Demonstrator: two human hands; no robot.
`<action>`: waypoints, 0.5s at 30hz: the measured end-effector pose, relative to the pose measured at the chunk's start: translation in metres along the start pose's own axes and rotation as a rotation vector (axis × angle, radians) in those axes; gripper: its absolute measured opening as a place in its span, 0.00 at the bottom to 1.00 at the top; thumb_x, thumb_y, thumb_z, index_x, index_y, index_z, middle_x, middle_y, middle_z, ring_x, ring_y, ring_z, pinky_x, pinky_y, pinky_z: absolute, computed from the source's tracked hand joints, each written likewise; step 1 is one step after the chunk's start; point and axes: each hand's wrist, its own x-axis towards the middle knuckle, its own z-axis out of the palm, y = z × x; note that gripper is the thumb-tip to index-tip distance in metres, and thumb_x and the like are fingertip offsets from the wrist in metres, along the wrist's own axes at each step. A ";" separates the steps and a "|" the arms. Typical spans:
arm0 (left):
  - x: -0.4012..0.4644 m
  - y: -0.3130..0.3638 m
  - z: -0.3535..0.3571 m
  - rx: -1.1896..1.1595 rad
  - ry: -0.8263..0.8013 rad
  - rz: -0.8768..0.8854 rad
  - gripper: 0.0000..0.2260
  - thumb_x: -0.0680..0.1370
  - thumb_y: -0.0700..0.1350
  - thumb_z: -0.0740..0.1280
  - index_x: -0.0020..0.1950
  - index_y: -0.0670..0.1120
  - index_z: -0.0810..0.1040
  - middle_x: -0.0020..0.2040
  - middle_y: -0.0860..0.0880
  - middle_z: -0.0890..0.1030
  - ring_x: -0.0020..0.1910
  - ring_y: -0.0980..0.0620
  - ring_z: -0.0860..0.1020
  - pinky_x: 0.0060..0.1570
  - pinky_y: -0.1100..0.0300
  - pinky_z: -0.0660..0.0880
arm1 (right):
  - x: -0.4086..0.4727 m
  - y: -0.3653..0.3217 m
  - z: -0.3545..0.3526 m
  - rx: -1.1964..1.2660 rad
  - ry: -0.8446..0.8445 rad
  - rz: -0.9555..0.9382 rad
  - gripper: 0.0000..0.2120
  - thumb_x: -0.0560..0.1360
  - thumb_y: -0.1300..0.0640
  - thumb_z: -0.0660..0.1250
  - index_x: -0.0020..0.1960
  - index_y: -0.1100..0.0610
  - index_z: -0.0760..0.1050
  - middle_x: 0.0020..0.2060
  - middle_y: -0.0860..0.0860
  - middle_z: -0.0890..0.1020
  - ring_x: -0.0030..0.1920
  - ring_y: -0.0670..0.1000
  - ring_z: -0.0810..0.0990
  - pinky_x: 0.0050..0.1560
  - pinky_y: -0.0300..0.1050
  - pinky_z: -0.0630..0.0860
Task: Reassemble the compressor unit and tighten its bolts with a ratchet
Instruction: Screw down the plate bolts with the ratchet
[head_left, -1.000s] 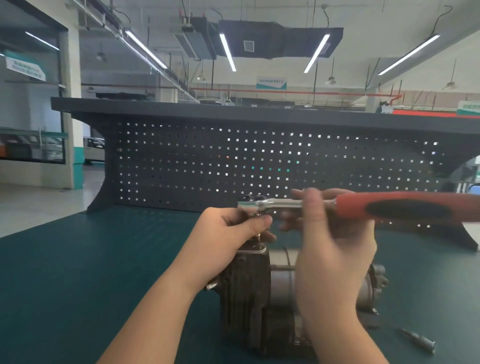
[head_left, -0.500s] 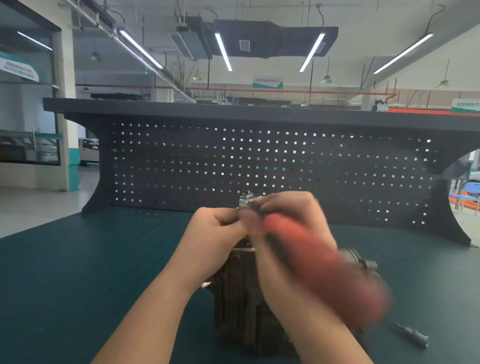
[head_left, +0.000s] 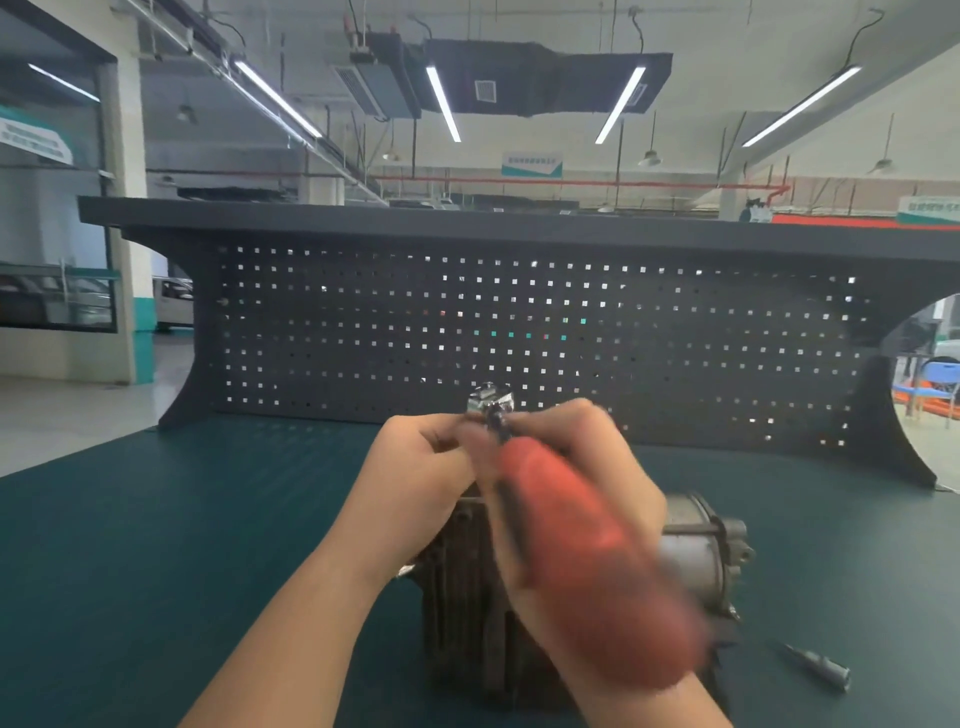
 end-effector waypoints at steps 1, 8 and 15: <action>0.000 0.002 0.000 -0.019 -0.012 0.000 0.11 0.75 0.40 0.71 0.34 0.50 0.85 0.32 0.54 0.83 0.32 0.60 0.80 0.32 0.67 0.74 | 0.001 0.001 0.000 0.113 0.084 0.131 0.05 0.71 0.49 0.69 0.39 0.45 0.73 0.36 0.37 0.76 0.35 0.40 0.75 0.38 0.34 0.70; 0.001 0.003 0.001 -0.017 -0.039 -0.003 0.05 0.75 0.48 0.71 0.44 0.55 0.87 0.40 0.51 0.87 0.41 0.57 0.84 0.40 0.70 0.76 | 0.006 0.021 -0.006 0.607 0.481 0.664 0.07 0.76 0.55 0.69 0.40 0.50 0.73 0.28 0.43 0.74 0.30 0.43 0.73 0.38 0.34 0.71; -0.003 0.001 0.001 -0.026 -0.007 -0.037 0.09 0.78 0.37 0.67 0.40 0.45 0.84 0.33 0.54 0.81 0.35 0.56 0.77 0.35 0.63 0.73 | -0.003 0.002 0.000 0.028 -0.027 -0.081 0.07 0.78 0.47 0.59 0.45 0.49 0.71 0.44 0.42 0.74 0.41 0.41 0.76 0.41 0.30 0.70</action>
